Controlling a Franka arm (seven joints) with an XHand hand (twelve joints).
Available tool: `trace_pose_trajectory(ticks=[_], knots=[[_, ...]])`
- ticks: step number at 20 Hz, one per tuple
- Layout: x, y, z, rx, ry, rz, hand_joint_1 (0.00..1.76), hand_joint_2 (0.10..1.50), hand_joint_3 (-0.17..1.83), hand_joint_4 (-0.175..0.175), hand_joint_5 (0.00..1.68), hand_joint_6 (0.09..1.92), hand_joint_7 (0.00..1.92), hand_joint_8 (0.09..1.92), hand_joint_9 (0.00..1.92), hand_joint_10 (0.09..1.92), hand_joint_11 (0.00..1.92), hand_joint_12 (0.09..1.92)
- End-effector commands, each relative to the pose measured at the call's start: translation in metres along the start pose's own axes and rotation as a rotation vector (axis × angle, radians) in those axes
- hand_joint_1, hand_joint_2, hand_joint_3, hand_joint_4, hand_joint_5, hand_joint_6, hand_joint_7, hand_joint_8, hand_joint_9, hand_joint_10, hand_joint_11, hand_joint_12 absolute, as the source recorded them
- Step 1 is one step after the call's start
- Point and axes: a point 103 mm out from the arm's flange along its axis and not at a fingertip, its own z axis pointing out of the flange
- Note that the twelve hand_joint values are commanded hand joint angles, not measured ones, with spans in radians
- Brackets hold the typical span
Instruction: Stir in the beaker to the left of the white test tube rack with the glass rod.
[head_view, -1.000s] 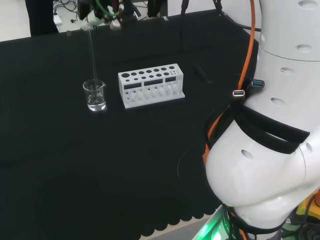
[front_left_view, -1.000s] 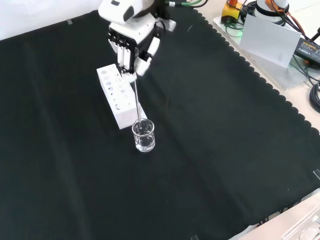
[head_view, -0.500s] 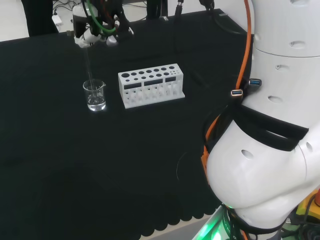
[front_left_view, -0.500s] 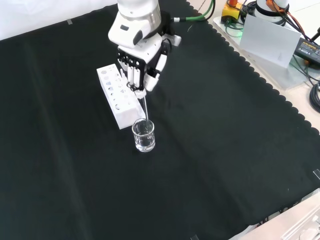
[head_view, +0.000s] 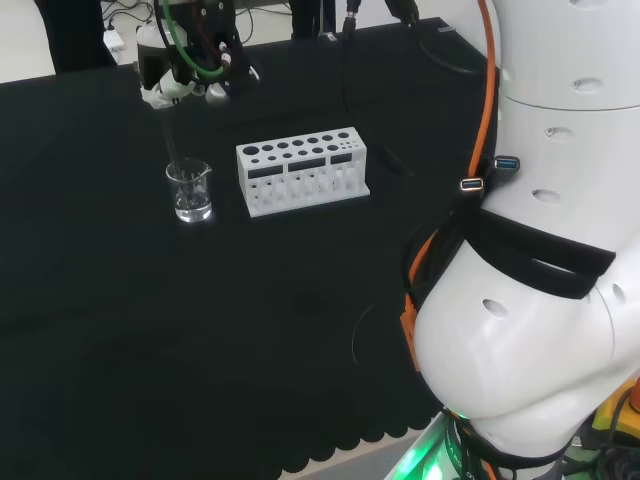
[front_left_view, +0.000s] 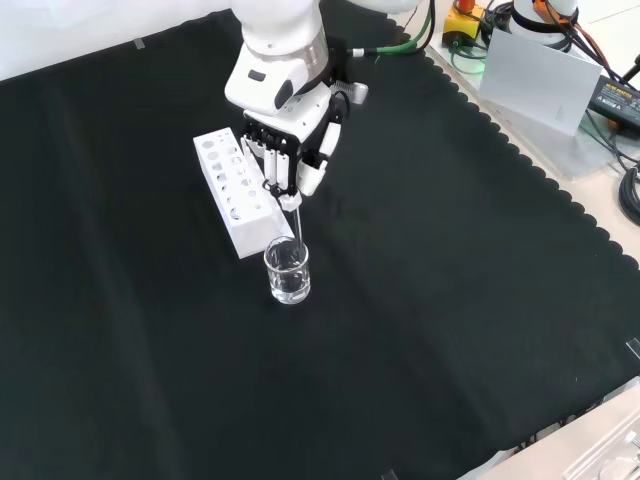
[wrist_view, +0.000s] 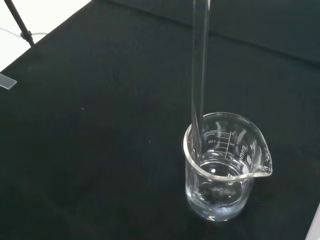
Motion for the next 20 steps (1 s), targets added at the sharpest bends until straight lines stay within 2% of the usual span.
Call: trace_pose_trajectory(ticks=[1,7,9,14,20], knots=[[-0.01,0.015,0.0,0.007,0.015,-0.033,1.3,1.12,-0.17,-0.175,1.3,0.17,1.14,1.09,1.73,0.77,1.7,0.62],[-0.022,0.02,0.0,0.017,0.016,-0.056,1.3,1.12,-0.17,-0.175,1.29,0.16,1.14,1.08,1.73,0.77,1.7,0.62],[-0.041,0.024,-0.004,-0.001,0.004,-0.053,1.3,1.12,-0.17,-0.175,1.29,0.16,1.14,1.08,1.73,0.77,1.7,0.62],[-0.077,0.01,-0.01,-0.014,-0.008,0.002,1.3,1.12,-0.17,-0.175,1.29,0.17,1.14,1.07,1.72,0.77,1.7,0.62],[-0.093,-0.014,-0.012,-0.018,-0.01,0.049,1.3,1.12,-0.17,-0.175,1.28,0.18,1.14,1.07,1.72,0.77,1.7,0.62]])
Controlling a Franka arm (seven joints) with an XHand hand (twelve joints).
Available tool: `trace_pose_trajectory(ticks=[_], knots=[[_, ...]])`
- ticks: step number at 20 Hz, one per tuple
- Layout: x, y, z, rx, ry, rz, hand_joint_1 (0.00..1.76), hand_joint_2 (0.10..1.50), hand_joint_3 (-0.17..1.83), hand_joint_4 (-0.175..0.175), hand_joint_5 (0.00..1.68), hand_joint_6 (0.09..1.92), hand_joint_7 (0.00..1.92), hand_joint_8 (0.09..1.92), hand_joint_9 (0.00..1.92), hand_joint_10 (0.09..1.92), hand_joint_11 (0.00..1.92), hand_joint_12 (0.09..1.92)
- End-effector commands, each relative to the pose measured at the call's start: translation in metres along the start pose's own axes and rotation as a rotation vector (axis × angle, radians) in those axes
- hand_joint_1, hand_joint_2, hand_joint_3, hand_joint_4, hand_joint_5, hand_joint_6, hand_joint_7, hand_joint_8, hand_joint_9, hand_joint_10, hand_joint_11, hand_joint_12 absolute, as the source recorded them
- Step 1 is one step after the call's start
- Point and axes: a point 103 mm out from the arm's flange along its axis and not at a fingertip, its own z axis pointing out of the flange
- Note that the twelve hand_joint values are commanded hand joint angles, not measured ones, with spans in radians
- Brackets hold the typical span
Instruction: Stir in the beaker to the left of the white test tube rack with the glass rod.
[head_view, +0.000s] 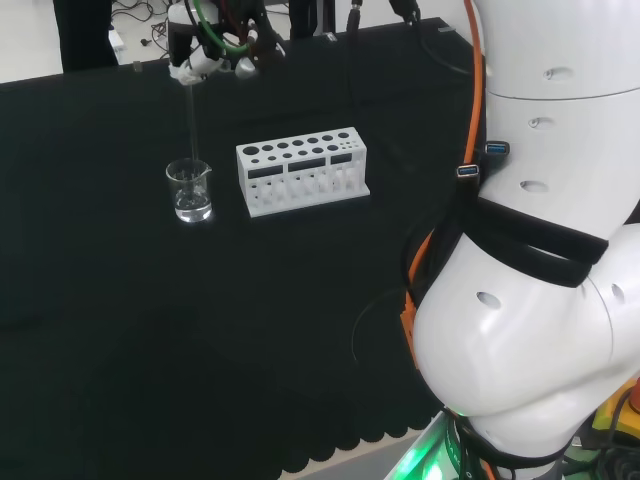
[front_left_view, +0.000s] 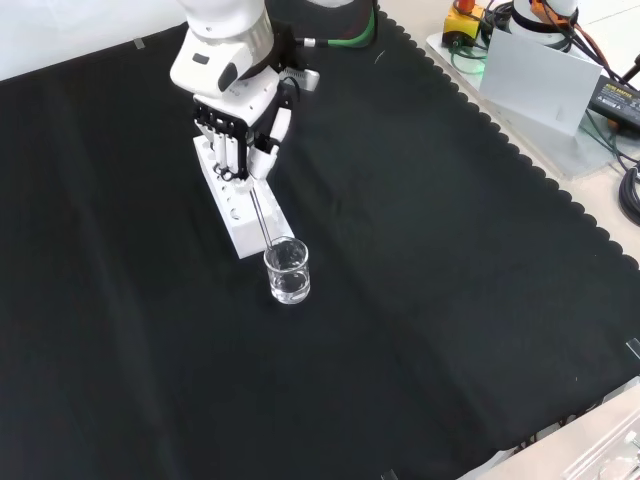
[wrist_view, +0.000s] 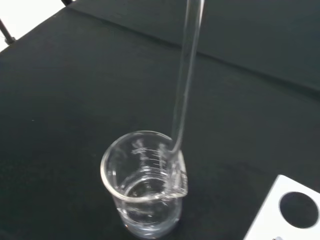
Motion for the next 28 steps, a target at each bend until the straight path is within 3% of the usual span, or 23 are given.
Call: trace_pose_trajectory(ticks=[1,7,15,22,28], knots=[[-0.019,-0.029,-0.002,-0.007,-0.003,0.052,1.3,1.12,-0.17,-0.175,1.28,0.18,1.14,1.07,1.72,0.77,1.7,0.62],[0.012,-0.036,-0.001,0.005,-0.008,0.021,1.3,1.12,-0.17,-0.175,1.28,0.19,1.14,1.08,1.72,0.77,1.7,0.62],[0.061,-0.017,0.002,0.017,-0.018,-0.037,1.3,1.12,-0.17,-0.175,1.28,0.19,1.14,1.08,1.72,0.77,1.7,0.62],[0.052,0.004,0.002,0.017,-0.013,-0.045,1.3,1.12,-0.17,-0.175,1.28,0.19,1.14,1.08,1.72,0.77,1.7,0.62],[0.03,0.004,0.0,0.022,-0.008,-0.04,1.3,1.12,-0.17,-0.175,1.28,0.19,1.14,1.08,1.72,0.77,1.7,0.62]])
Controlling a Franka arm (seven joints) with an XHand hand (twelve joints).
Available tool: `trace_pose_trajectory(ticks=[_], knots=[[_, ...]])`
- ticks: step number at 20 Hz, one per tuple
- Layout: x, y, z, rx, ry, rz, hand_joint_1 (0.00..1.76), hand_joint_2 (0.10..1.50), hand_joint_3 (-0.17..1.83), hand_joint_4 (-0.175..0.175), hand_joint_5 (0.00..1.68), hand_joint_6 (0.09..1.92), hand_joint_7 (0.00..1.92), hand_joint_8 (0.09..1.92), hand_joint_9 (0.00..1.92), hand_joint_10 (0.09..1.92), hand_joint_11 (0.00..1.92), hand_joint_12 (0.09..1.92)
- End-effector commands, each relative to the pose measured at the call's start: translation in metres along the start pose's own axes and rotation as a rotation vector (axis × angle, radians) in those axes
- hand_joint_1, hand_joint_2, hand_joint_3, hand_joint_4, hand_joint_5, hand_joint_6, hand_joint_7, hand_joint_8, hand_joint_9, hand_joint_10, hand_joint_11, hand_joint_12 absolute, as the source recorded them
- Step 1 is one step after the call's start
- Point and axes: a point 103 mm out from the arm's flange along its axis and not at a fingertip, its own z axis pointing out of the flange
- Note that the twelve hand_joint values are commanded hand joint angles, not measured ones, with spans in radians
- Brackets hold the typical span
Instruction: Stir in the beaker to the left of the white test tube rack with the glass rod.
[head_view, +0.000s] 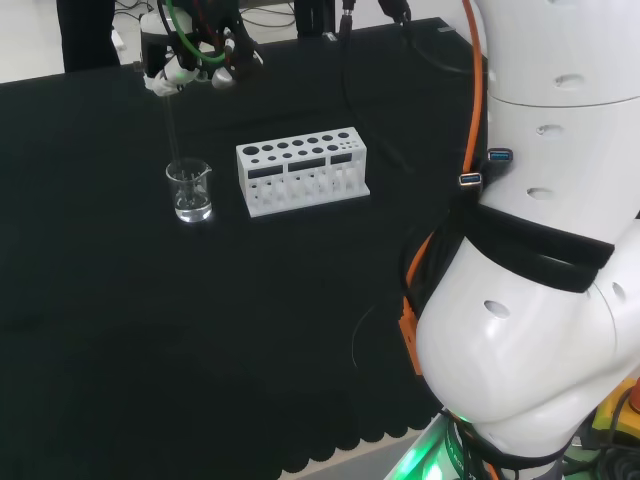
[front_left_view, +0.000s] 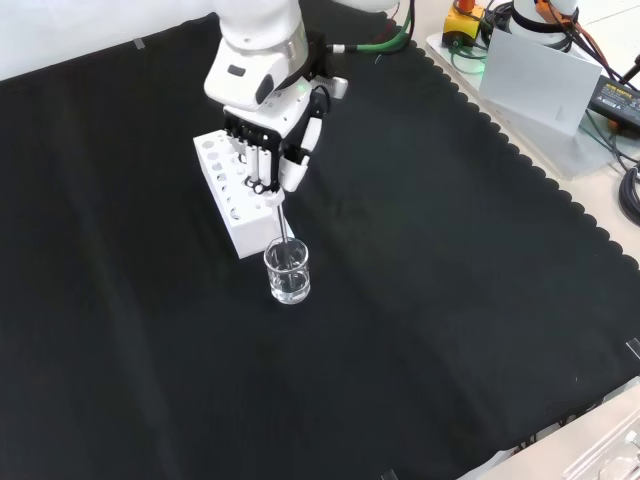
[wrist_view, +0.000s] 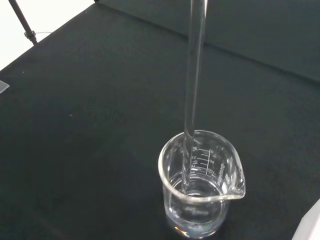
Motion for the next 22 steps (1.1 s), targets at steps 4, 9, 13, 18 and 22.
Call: trace_pose_trajectory(ticks=[4,9,13,18,22], knots=[[-0.036,-0.011,0.0,0.014,-0.004,0.018,1.3,1.12,-0.17,-0.175,1.28,0.19,1.14,1.08,1.72,0.77,1.7,0.62],[-0.034,-0.025,0.004,0.023,-0.004,0.025,1.3,1.12,-0.17,-0.175,1.28,0.19,1.14,1.08,1.72,0.77,1.7,0.62],[-0.012,-0.033,0.007,0.027,-0.008,0.006,1.3,1.12,-0.17,-0.175,1.28,0.19,1.14,1.08,1.72,0.77,1.7,0.62],[0.009,-0.025,0.01,0.026,-0.008,-0.022,1.3,1.12,-0.17,-0.175,1.28,0.19,1.14,1.08,1.72,0.77,1.7,0.62],[0.012,-0.01,0.012,0.025,-0.004,-0.04,1.3,1.12,-0.17,-0.175,1.28,0.19,1.14,1.08,1.72,0.77,1.7,0.62]])
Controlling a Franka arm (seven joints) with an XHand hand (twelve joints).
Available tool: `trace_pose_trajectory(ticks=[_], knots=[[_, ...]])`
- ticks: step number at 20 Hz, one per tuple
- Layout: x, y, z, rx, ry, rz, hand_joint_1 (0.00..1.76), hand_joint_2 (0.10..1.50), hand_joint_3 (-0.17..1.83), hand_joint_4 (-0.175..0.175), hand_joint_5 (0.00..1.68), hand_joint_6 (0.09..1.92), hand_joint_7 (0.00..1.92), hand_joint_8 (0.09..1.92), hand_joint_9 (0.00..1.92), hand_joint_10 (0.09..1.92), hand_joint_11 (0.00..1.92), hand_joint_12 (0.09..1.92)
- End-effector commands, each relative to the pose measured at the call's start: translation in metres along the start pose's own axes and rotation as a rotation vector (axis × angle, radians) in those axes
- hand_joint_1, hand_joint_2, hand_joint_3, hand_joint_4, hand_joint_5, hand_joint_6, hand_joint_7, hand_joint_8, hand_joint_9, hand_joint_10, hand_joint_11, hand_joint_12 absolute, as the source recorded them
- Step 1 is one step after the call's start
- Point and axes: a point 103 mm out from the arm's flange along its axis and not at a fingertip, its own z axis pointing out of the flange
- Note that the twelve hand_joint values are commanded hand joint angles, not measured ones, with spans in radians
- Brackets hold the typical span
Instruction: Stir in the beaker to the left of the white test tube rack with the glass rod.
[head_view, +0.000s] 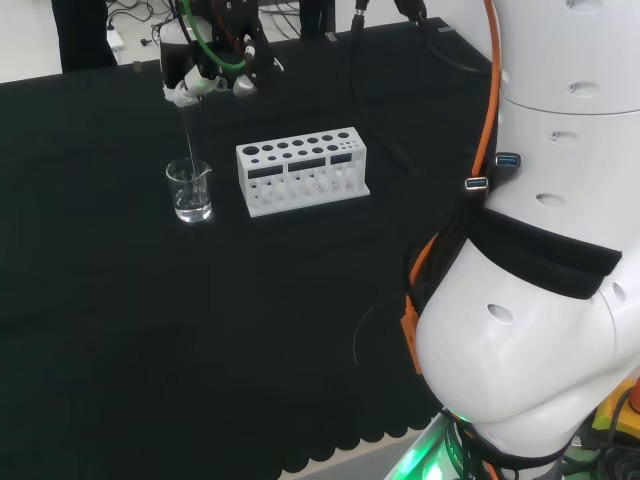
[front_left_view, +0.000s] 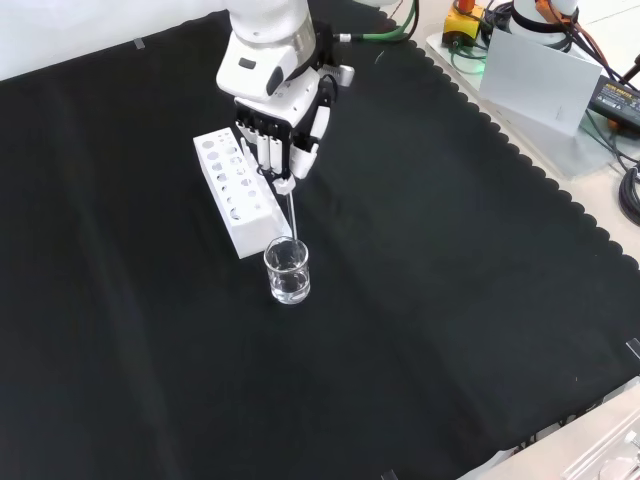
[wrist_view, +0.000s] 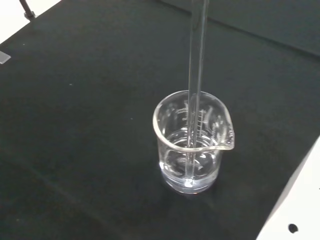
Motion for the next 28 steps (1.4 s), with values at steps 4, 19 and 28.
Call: trace_pose_trajectory(ticks=[4,19,28], knots=[[0.013,0.036,-0.003,-0.022,-0.003,-0.044,1.3,1.12,-0.17,-0.175,1.28,0.19,1.14,1.08,1.72,0.77,1.7,0.62],[-0.024,0.032,-0.013,-0.031,0.001,-0.014,1.3,1.12,-0.17,-0.175,1.28,0.19,1.14,1.08,1.72,0.77,1.7,0.62],[0.001,0.01,-0.013,-0.019,0.016,-0.009,1.3,1.12,-0.17,-0.175,1.28,0.2,1.14,1.08,1.72,0.77,1.7,0.63]])
